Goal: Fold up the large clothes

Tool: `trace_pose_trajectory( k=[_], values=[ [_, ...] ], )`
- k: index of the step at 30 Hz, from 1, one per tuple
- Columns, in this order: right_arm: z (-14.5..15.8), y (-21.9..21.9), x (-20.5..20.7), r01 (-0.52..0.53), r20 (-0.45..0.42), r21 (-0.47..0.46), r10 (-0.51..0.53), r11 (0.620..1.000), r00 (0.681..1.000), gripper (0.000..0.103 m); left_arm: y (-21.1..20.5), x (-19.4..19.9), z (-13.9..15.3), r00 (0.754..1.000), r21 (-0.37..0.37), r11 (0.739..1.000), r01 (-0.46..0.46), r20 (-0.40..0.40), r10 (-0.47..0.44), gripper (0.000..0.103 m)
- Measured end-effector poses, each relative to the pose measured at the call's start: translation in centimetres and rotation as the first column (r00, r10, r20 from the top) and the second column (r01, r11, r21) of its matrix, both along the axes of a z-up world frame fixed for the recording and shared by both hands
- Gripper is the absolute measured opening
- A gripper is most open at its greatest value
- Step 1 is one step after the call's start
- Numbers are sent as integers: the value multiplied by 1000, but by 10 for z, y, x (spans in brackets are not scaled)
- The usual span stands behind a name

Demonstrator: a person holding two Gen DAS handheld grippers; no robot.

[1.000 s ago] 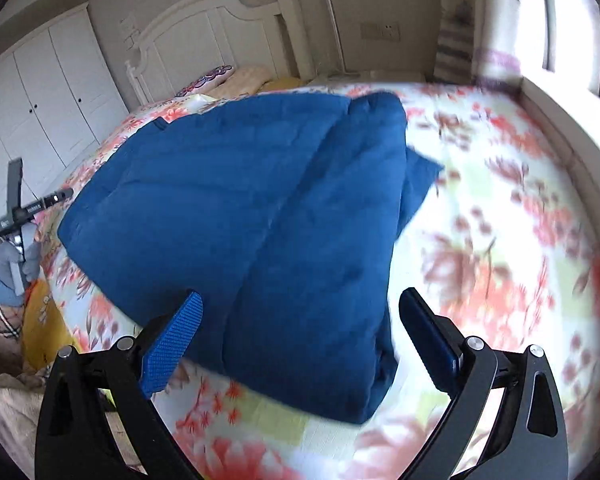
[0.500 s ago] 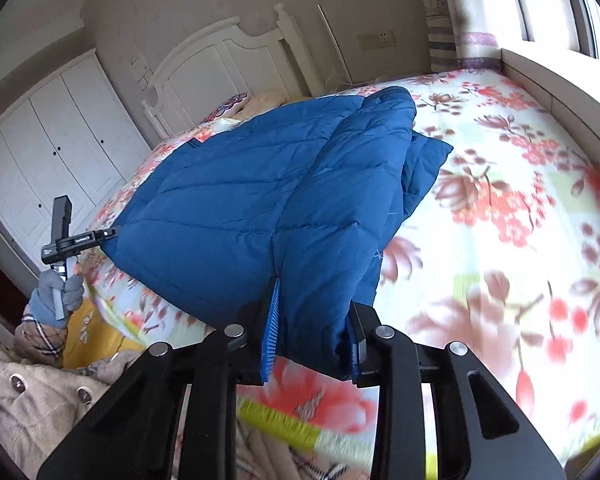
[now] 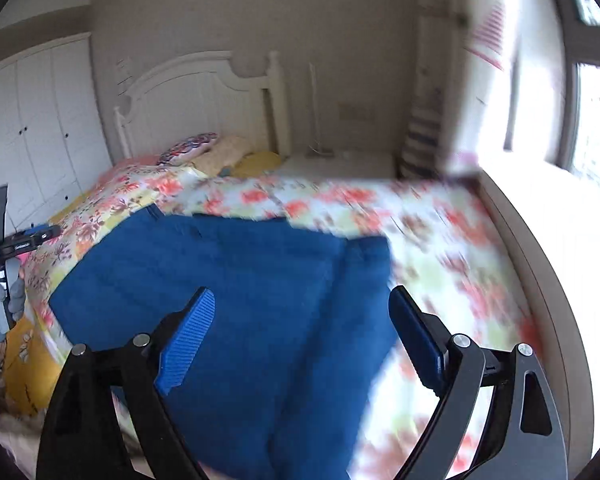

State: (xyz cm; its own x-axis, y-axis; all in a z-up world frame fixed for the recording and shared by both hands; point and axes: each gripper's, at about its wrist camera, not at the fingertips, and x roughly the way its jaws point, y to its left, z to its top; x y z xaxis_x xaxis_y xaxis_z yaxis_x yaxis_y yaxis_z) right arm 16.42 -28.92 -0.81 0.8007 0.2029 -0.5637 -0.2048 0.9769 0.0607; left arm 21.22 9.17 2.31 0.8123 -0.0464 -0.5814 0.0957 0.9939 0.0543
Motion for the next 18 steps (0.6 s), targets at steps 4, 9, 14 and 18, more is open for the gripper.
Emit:
trace_pose_trajectory(
  k=[4,9,14,18],
  values=[
    [-14,64,94,-60,-101,-113,49,992,994,69,-70,70,-2,995,69,996,61,-82,-56,101],
    [-55,122,147,-142,-219,-241,89,960,972,49,-153,122,-38,965,153,964,217,-183,-188,101],
    [-103,120,178,-145,-302,-177,86,974,950,48,-176,166,-109,943,231,949,216,-301,-142,101],
    [-107,119,176,-147,-303,-147,97,978,948,49,-159,170,-110,939,122,973,196,-308,-151,101]
  ],
)
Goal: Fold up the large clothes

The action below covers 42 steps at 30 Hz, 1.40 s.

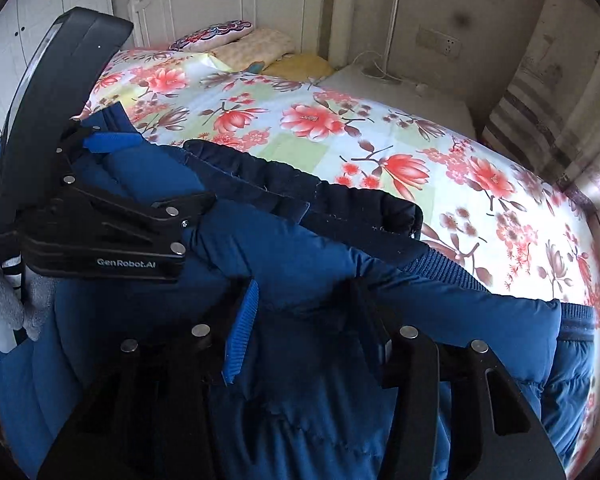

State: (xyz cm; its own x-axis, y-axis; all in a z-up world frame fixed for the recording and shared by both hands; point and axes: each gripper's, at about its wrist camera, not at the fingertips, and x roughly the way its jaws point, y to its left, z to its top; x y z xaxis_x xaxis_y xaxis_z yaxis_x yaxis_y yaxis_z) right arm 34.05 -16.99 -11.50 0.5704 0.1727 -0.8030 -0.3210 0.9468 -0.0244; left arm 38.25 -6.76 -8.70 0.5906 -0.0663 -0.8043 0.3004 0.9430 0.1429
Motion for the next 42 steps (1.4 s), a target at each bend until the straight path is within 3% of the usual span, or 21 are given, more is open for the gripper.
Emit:
trace_pose_trajectory(
  k=[3,5,7,9,10,12,14,16,20,24,26,28,29,30,31,34,36,40,42],
  values=[
    [5,2,2,-6,-21,-7,5,1000,1000,48,1,-3,-1,1000,9,1000,-2,17,1,101],
    [19,-1,1,23,22,-41,-22,999,1000,48,-2,-3,-2,1000,19,1000,-2,27,1,101],
    [30,-17,2,133,89,-85,-126,987,988,48,-1,-3,-1,1000,11,1000,-3,28,2,101],
    [24,-48,8,233,82,-96,-226,968,971,48,2,-3,1,1000,-14,1000,-6,16,6,101],
    [20,-66,9,270,59,-73,-266,960,962,48,3,-2,1,1000,-22,1000,-7,13,7,101],
    [15,-103,7,329,3,60,-330,942,944,49,4,-1,1,1000,-34,999,-6,8,7,101],
    [8,-121,6,377,-22,101,-377,921,926,49,5,-1,1,1000,-43,999,-8,6,8,101],
    [-1,-124,8,392,-39,117,-390,912,920,50,4,-2,2,1000,-38,999,-10,14,10,101],
    [-5,-113,11,380,-22,44,-379,924,925,51,-5,-3,13,1000,28,999,-19,-4,19,100],
    [-5,-114,12,380,-20,35,-379,924,925,51,-35,-26,54,996,-62,996,64,70,-60,100],
    [-5,-114,12,379,-19,34,-379,925,925,51,-59,-31,50,990,-11,994,106,97,-105,101],
    [-4,-115,10,380,-19,43,-380,924,925,51,-79,-20,16,993,106,989,100,55,-107,101],
    [-3,-116,9,381,-18,53,-381,923,924,51,-79,-15,4,994,87,990,110,4,-111,101],
    [-4,-117,9,382,-20,59,-381,922,924,51,-70,-8,0,994,4,995,100,-31,-100,101],
    [-3,-117,9,382,-20,60,-381,922,924,51,-65,-7,3,995,-30,995,91,-36,-92,101],
    [-3,-116,9,382,-21,61,-382,922,924,51,-52,-12,10,996,22,996,87,18,-87,101],
    [-3,-116,9,383,-21,67,-383,921,924,51,-24,-10,20,997,26,999,27,65,-29,101],
    [-4,-117,9,383,-21,67,-382,921,924,51,68,13,23,990,-115,984,-140,-25,138,100],
    [-4,-116,9,383,-21,60,-382,922,924,51,111,24,14,979,-280,944,-177,-149,140,90]
  ],
)
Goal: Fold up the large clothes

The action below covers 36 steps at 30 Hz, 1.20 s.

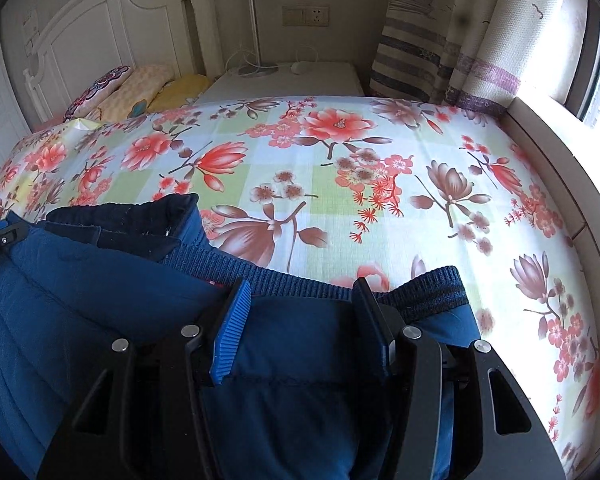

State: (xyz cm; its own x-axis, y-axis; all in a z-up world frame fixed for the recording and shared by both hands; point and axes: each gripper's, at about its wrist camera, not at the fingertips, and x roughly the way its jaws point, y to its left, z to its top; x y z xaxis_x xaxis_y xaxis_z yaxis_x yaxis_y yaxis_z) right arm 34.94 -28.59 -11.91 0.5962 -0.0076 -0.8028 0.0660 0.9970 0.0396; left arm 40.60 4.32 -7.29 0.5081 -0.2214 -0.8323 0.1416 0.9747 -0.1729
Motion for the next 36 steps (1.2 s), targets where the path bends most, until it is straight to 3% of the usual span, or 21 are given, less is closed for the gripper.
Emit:
trace_pose_trajectory(
  k=[1,3,8,10,12,14,16,17,18,20,23,26,29,32,34,36],
  values=[
    [0,0,0,1,0,0,-1,1000,1000,51,11,3,-3,1000,-44,999,-7,-11,6,85],
    [0,0,0,1,0,6,-1,1000,1000,51,25,2,-6,1000,-119,993,-21,-7,20,84],
    [-1,-2,1,5,-4,29,-5,1000,1000,52,7,-4,-5,999,-2,1000,-17,40,17,84],
    [3,0,0,5,-5,10,-5,1000,1000,52,6,-6,-6,999,-9,1000,-20,43,21,84],
    [21,15,-14,27,37,-74,-24,997,999,52,11,-7,-6,998,-25,999,-31,46,32,84],
    [41,42,-35,-55,111,-54,61,997,992,54,11,-8,-5,998,-21,999,-33,49,34,84],
    [53,89,-56,-189,153,-72,198,979,968,70,8,-8,-5,998,-7,999,-33,54,34,84],
    [52,105,-61,-237,149,-89,248,967,957,78,8,-9,-5,998,-3,999,-34,57,34,84],
    [44,131,-67,-322,121,-131,337,938,934,79,8,-10,-4,998,1,999,-35,61,35,84],
    [20,162,-73,-377,55,-274,406,885,912,79,8,-11,-4,997,2,999,-36,67,35,84],
    [21,144,-69,-370,51,-166,383,914,922,79,11,-13,-3,997,-12,999,-41,72,41,84],
    [27,100,-75,-254,56,-176,267,951,962,78,11,-13,-3,996,-4,999,-44,74,45,84],
    [24,34,-85,-74,84,-118,84,990,993,79,9,-13,-3,996,-2,999,-45,77,45,84],
    [10,-21,-89,24,79,106,-33,994,996,79,7,-16,-2,995,15,999,-45,92,44,84],
    [7,-19,-86,14,66,91,-20,996,998,79,3,-18,0,993,47,998,-51,108,45,85],
    [7,-5,-84,-1,57,2,1,1000,998,80,1,-22,4,988,100,991,-86,137,72,87]
  ],
)
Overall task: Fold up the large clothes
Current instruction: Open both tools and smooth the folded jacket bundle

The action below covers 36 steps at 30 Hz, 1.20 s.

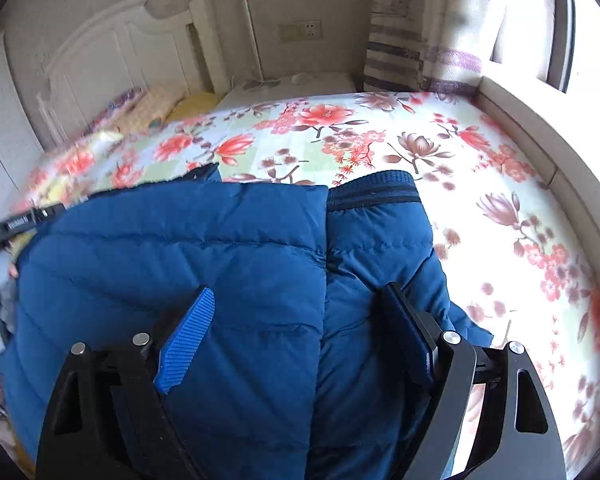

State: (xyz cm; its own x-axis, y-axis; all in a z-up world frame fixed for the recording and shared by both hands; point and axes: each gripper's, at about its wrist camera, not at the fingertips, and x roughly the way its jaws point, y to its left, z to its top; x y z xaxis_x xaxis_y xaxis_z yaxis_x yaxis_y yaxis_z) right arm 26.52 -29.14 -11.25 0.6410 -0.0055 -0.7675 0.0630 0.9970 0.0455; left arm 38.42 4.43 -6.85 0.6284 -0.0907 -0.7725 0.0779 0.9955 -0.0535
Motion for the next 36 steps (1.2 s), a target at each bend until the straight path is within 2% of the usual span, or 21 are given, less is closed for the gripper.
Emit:
trace_pose_trajectory(
  k=[2,3,4,5,7,9,10,11,12,13,15,18,23,24,25,28,30,32,34,36],
  values=[
    [0,12,3,-16,-1,-70,16,997,1000,80,-4,-14,13,997,66,997,-49,56,45,87],
    [1,13,3,-16,1,-81,16,997,1000,80,-8,-28,23,996,67,997,-44,85,38,87],
    [0,15,3,-16,1,-88,16,996,1000,80,-13,-40,31,994,48,999,-17,110,12,87],
    [0,15,4,-17,-1,-87,17,996,1000,80,-22,-55,39,991,37,999,23,133,-28,92],
    [-1,17,4,-15,-3,-86,15,996,1000,80,-53,-91,51,973,64,990,122,187,-132,101],
    [-1,20,3,-14,-1,-98,14,995,1000,80,-87,-114,45,955,117,970,215,181,-234,101],
    [-1,21,3,-13,1,-103,13,995,1000,80,-112,-121,26,951,184,947,264,116,-287,101],
    [-1,21,1,-13,4,-104,13,994,1000,80,-126,-123,10,950,244,930,275,81,-302,101],
    [0,20,0,-15,9,-97,16,995,1000,80,-139,-128,-6,947,313,913,263,99,-306,101],
    [0,19,-1,-14,12,-93,15,996,1000,80,-139,-131,-6,946,321,915,243,130,-297,101],
    [1,17,-3,-15,14,-83,16,996,1000,80,-134,-129,-7,948,291,923,250,118,-294,101],
    [1,16,-3,-14,10,-75,15,997,1000,80,-118,-120,-9,957,194,947,256,89,-276,101],
    [2,12,-4,-15,18,-52,16,999,1000,81,-94,-131,2,970,160,967,197,113,-216,101],
    [2,12,-4,-15,18,-46,16,999,1000,81,-80,-132,7,974,133,976,172,125,-188,101],
    [1,11,-4,-15,18,-41,15,999,1000,81,-54,-132,12,984,100,989,110,128,-122,101],
    [1,12,-3,-15,12,-44,16,999,1000,81,2,-125,8,995,87,996,-31,97,22,101],
    [1,14,-3,-15,13,-55,16,998,1000,81,31,-122,-4,998,3,1000,-20,57,20,101],
    [2,16,-4,-15,14,-73,16,997,1000,81,32,-123,-4,998,11,1000,-17,62,17,101],
    [8,21,-8,-17,25,-104,20,994,1000,81,21,-123,-5,997,85,996,-21,78,15,101],
    [24,35,-28,-38,94,-134,51,990,994,83,19,-122,-6,996,104,994,-23,83,15,101]
  ],
)
